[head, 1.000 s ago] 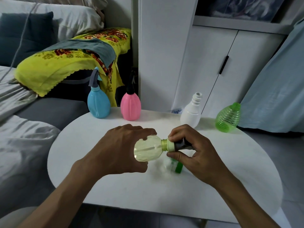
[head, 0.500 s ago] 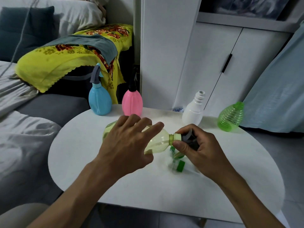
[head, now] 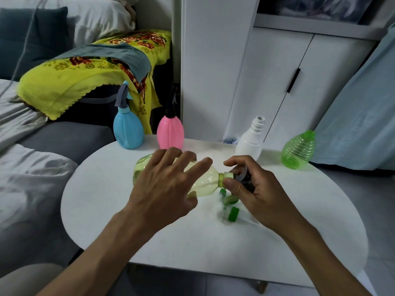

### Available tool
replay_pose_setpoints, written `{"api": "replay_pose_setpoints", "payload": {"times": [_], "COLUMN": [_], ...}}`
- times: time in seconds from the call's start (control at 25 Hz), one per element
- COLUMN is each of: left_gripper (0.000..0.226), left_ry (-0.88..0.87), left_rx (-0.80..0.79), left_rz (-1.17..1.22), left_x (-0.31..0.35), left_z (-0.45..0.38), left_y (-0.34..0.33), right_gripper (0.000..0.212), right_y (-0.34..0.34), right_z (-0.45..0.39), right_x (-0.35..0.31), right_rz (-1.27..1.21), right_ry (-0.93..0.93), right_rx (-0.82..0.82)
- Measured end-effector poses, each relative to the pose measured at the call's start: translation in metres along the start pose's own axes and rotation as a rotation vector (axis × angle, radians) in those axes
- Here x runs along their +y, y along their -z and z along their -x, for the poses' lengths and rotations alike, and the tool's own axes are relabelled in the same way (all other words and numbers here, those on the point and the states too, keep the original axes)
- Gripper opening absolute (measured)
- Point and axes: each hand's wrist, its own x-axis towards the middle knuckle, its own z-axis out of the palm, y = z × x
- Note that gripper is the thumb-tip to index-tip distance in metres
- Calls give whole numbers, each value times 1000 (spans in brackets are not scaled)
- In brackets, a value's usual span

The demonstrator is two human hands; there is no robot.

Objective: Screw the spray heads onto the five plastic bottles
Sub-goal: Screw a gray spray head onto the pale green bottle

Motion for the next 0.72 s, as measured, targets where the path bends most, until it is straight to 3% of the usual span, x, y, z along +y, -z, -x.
{"api": "replay_pose_setpoints", "payload": {"times": [0.24,0.72], "left_gripper": [70,70], "left_ry": [12,11], "left_rx": [36,23], "left_rz": [6,-2], "left_x": [3,5], "left_z": [-2,-2], "left_y": [-2,-5], "right_gripper": [32,41], "right_y": [6,4], "right_z": [-1,1], "right_x": [-4,-1], "right_rz": [51,89], "right_ry": [26,0], "right_rx": [57,-3]}}
